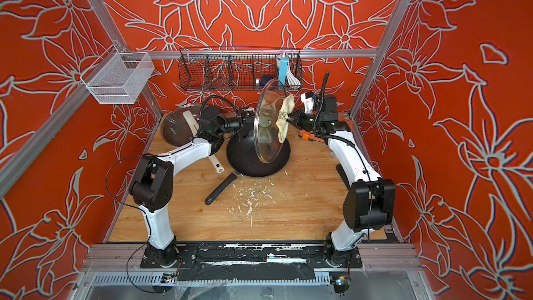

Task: Wipe the pot lid with a cloth
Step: Wipe the pot lid.

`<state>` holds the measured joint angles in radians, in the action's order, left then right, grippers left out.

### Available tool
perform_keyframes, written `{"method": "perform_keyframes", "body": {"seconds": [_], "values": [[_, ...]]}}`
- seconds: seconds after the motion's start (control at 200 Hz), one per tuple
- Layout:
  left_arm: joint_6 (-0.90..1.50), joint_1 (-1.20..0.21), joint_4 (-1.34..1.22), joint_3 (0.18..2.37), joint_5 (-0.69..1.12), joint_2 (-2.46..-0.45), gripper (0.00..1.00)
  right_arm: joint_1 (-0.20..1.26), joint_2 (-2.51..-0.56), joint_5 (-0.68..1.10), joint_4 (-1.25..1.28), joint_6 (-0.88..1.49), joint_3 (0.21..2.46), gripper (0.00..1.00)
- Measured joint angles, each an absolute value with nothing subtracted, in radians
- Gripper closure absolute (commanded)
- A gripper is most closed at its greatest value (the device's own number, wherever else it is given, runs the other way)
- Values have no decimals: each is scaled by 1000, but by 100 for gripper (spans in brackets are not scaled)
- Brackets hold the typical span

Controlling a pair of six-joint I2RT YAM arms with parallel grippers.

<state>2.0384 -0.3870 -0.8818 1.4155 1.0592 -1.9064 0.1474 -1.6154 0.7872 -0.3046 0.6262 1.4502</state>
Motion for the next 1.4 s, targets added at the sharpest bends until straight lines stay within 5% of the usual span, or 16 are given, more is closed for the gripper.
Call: {"method": "perform_keyframes", "body": {"seconds": [0.54,1.401], "values": [[2039,-387,-901,1416,1058,-1922,100,218,-1523,927,-249,671,1463,100],[2039,-387,-904,1430,1055,-1940,100,189,-1512,882,-263,638,1314,100]]}}
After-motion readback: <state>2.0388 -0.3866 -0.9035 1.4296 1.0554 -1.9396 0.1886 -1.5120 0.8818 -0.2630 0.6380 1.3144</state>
